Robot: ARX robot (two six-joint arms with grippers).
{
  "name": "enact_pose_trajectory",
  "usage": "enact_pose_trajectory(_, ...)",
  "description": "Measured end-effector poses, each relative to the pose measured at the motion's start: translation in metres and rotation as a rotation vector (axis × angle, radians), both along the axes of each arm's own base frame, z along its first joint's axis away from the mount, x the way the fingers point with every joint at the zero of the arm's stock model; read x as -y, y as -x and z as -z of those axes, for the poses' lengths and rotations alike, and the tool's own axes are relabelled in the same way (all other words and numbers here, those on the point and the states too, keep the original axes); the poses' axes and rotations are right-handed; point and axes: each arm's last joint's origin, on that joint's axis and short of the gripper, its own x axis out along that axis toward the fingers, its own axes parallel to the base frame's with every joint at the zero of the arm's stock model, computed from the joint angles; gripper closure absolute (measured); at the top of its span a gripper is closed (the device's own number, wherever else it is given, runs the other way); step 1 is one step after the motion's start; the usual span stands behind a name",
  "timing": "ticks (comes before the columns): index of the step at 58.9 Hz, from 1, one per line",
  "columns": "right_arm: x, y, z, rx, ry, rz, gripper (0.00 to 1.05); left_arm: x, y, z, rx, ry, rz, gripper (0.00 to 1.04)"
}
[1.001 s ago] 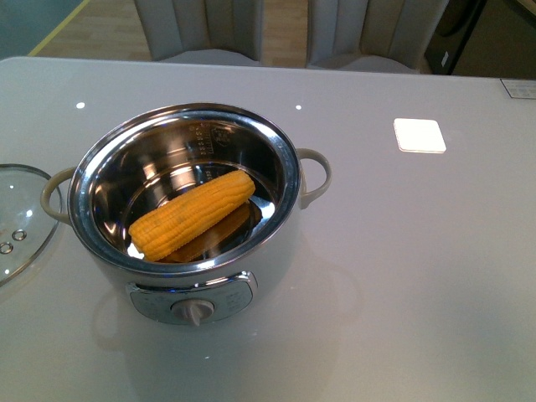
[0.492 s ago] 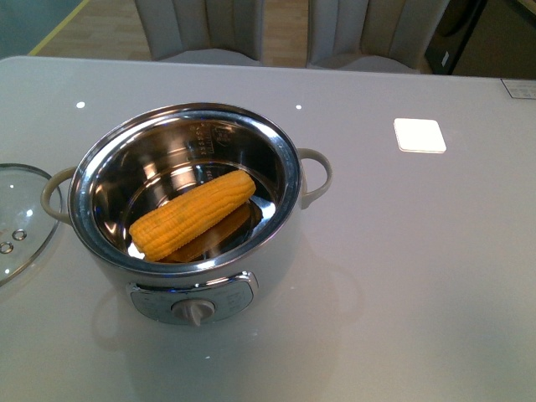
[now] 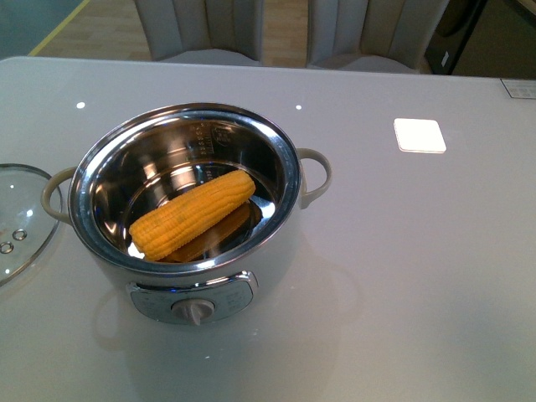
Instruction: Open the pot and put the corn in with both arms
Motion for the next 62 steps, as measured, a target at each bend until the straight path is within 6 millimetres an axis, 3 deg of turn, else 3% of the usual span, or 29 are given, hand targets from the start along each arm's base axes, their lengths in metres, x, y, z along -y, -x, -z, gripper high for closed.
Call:
enact_pose_trajectory(12,0.0000,0.0000,0.0000,0.000,0.000,0.000,0.56,0.0000,0.0000,0.0000,0.000,0.000,0.000,0.07)
enact_pose_trajectory(20,0.0000,0.0000,0.0000,0.000,0.000,0.000,0.23,0.0000,0.0000,0.0000,0.000,0.000,0.000,0.07)
enact_pose_trajectory(25,0.0000,0.0000,0.0000,0.000,0.000,0.000,0.08,0.0000,0.0000,0.0000,0.000,0.000,0.000,0.07)
enact_pose_trajectory(62,0.0000,0.0000,0.0000,0.000,0.000,0.000,0.09,0.0000,0.0000,0.0000,0.000,0.000,0.000,0.07)
